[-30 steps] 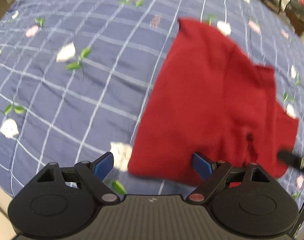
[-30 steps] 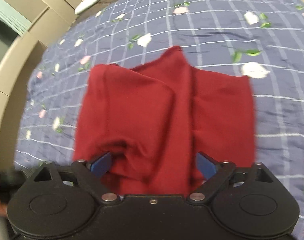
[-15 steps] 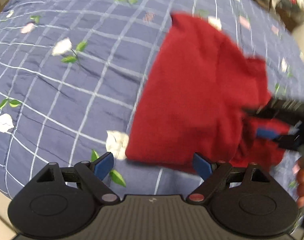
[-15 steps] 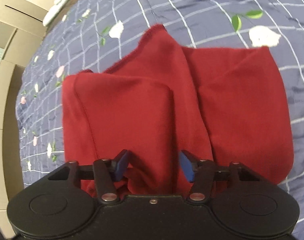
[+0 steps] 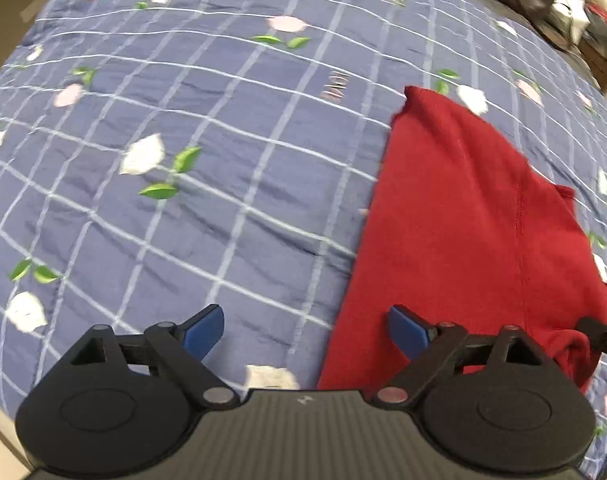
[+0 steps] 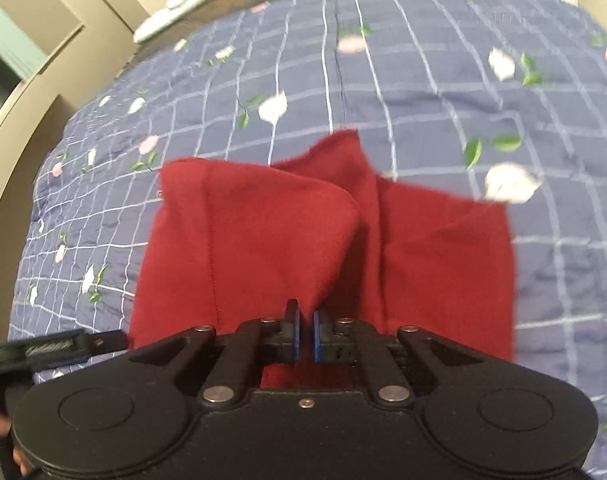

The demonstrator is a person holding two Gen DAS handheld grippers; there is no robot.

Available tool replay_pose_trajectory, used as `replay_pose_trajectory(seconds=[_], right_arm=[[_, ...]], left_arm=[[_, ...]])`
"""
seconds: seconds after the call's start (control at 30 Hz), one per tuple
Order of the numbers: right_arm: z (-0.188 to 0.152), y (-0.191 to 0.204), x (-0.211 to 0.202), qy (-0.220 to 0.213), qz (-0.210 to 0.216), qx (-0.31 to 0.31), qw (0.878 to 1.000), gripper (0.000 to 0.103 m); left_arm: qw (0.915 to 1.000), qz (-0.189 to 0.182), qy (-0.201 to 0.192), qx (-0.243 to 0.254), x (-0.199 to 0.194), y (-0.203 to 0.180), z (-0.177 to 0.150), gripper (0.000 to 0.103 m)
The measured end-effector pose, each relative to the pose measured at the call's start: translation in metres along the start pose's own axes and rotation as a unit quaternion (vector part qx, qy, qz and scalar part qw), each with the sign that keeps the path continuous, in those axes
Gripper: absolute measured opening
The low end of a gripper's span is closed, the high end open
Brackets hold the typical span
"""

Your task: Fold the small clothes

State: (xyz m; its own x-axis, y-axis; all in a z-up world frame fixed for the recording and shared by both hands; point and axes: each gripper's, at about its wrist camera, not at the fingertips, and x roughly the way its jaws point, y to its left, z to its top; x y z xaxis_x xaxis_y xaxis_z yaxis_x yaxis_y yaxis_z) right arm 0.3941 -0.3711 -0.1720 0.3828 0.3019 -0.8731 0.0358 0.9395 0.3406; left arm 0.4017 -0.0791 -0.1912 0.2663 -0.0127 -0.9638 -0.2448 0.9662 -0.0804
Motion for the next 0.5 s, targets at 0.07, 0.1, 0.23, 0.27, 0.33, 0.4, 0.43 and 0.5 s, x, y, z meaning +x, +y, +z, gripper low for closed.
replay_pose_trajectory(seconds=[0.07, 0.1, 0.23, 0.27, 0.33, 0.4, 0.43, 0.5], right_arm=[[0.0, -0.008, -0.014, -0.007, -0.001, 0.002, 1.0, 0.005], [0.0, -0.013, -0.022, -0.013, -0.003, 0.006, 1.0, 0.005], [-0.004, -0.044, -0.045, -0.018, -0.013, 0.032, 0.999, 0.005], [-0.005, -0.052, -0.045, -0.012, -0.018, 0.037, 0.999, 0.006], [-0.008, -0.064, -0.039, 0.002, -0.03, 0.047, 0.998, 0.006], [-0.01, -0.07, -0.029, 0.012, -0.041, 0.043, 0.998, 0.006], [-0.012, -0.07, -0.025, 0.016, -0.047, 0.037, 0.998, 0.006], [-0.013, -0.072, -0.02, 0.022, -0.053, 0.035, 0.998, 0.006]], left_arm=[[0.9998, -0.018, 0.001, 0.01, -0.003, -0.011, -0.003, 0.092], [0.9995, -0.027, 0.001, 0.015, -0.005, -0.016, -0.005, 0.092], [0.9979, -0.051, 0.014, 0.037, -0.005, -0.039, -0.014, 0.093], [0.9975, -0.051, 0.02, 0.045, -0.003, -0.044, -0.016, 0.093], [0.9969, -0.044, 0.032, 0.057, 0.003, -0.052, -0.021, 0.093], [0.9966, -0.039, 0.041, 0.06, 0.007, -0.058, -0.023, 0.093], [0.9964, -0.041, 0.044, 0.059, 0.007, -0.06, -0.023, 0.093], [0.9961, -0.041, 0.046, 0.064, 0.008, -0.061, -0.023, 0.093]])
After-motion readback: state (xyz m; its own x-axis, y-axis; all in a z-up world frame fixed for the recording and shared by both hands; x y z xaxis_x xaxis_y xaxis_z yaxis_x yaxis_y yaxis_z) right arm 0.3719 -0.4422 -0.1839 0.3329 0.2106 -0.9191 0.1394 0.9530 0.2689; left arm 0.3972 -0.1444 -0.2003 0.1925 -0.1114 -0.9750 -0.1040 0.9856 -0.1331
